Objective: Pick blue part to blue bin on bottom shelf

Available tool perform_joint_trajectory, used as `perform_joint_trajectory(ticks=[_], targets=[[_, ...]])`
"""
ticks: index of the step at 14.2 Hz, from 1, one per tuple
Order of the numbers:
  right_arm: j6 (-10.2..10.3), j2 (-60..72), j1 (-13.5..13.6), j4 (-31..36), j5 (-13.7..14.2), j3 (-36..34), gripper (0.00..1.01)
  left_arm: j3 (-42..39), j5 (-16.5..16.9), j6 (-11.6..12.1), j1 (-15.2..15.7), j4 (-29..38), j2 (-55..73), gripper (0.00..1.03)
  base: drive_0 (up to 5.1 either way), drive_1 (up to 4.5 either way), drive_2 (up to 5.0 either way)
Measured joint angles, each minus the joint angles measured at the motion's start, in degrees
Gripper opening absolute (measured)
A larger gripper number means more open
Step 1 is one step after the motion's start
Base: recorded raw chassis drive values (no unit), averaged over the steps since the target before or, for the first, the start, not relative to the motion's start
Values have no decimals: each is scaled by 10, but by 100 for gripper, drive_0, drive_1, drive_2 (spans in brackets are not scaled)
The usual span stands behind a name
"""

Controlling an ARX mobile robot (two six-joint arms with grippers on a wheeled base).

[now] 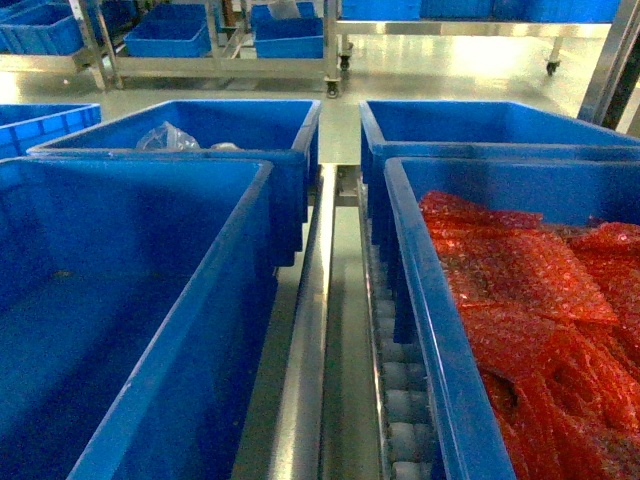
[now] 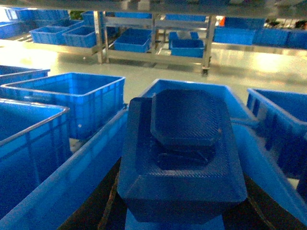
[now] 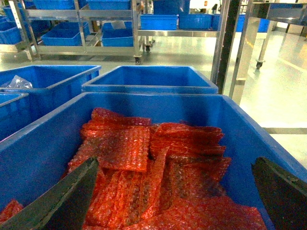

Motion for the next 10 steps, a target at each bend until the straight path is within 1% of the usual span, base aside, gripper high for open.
perform_joint_trajectory(ticks=[1,2,3,4,5,6,8,9,10], targets=[[0,0,0,0,0,0,98,-2,52,-1,28,65,36,43,0,0,0],[0,0,0,0,0,0,98,0,111,-7,83,161,146,43,0,0,0],[0,0,0,0,0,0,98,3,156,-17,121,236,257,43,0,0,0],[0,0,0,0,0,0,98,16,192,-28,138,306,363,43,0,0,0],[0,0,0,0,0,0,98,34,214,-42,146,353,446,43,0,0,0],[0,0,0,0,0,0,98,51,222,-52,147,377,514,43,0,0,0],[0,0,0,0,0,0,98,53,215,-55,135,381,562,43,0,0,0],[0,0,0,0,0,0,98,55,208,-54,128,390,561,48,0,0,0],[0,0,0,0,0,0,98,57,208,-54,126,390,560,61,0,0,0]])
